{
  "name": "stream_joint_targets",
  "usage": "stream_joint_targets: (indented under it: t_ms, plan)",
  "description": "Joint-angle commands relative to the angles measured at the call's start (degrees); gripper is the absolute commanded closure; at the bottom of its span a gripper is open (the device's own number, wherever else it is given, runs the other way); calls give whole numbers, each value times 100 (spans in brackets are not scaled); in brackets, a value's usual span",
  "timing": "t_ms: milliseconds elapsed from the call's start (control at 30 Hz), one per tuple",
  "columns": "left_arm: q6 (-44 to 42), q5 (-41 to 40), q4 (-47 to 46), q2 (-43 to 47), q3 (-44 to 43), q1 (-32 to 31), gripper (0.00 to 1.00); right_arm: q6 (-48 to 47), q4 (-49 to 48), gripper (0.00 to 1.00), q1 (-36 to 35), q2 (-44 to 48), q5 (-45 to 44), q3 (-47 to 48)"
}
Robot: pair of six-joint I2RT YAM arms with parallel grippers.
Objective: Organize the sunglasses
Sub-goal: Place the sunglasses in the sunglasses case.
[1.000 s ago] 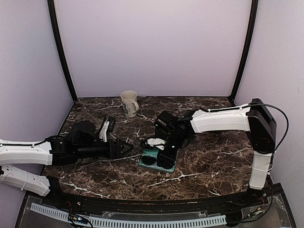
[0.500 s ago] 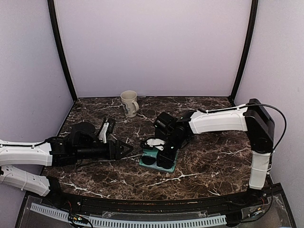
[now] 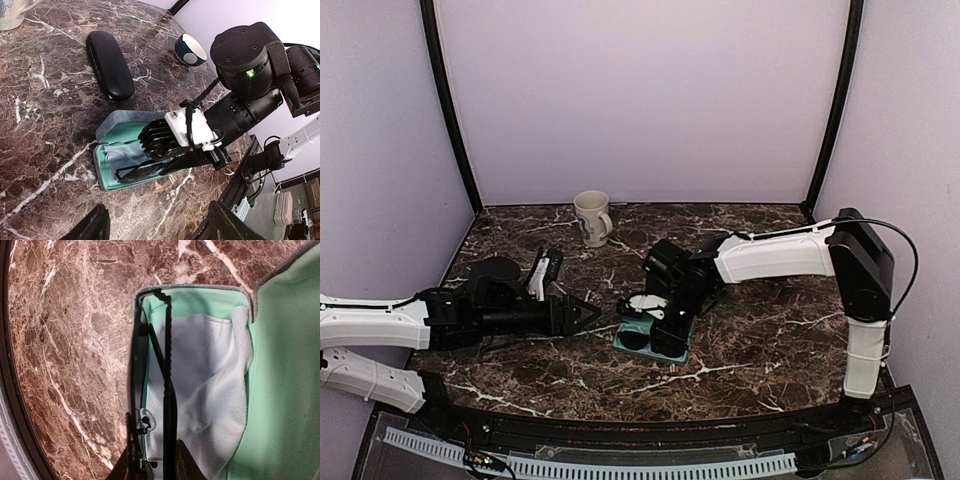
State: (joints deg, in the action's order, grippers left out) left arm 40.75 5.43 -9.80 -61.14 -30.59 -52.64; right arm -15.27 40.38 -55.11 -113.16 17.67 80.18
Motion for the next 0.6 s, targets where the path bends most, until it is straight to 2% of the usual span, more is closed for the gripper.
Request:
stream_joint_targets:
  t_ms: [0,267,567]
  plan:
    - [12,72,-156,76,79,24,31,-3,25,77,28,-72,-57,-13]
    - [18,81,-186,50,77,26,31,15,7,69,19,-99,-53,-11]
    - [21,72,-177,76,90,26,31,91,7,65,18,-99,-62,15]
